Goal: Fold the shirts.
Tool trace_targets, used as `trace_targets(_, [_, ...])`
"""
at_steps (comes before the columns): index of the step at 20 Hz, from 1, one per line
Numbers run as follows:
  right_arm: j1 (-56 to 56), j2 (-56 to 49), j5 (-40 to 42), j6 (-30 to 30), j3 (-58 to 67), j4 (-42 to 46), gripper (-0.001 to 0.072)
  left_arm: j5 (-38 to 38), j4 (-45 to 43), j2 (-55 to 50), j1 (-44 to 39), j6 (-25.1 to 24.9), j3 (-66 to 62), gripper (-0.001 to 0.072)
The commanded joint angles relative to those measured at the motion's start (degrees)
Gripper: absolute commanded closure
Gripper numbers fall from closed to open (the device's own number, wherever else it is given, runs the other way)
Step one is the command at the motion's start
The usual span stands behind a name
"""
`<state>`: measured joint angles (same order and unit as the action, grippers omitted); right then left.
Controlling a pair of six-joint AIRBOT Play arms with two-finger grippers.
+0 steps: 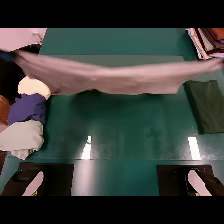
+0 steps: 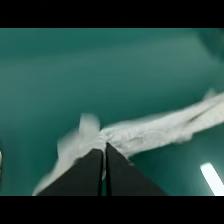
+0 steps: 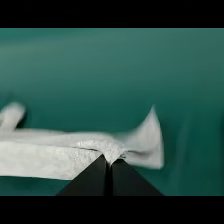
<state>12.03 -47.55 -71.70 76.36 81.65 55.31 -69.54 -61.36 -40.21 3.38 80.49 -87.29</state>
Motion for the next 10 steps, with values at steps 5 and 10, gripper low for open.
trace_targets(5, [-0.2, 5.1, -4.4, 2.3, 27.5, 15.2, 0.0702, 3.2, -3.4, 1.8, 0.0, 5.4, -31.9, 0.0687])
trace_targets(10, [-0.7, -3.9, -18.1, 4.7, 36.2, 17.7, 0.0703, -3.2, -4.5, -1.4, 0.0, 6.7, -26.0, 0.0687])
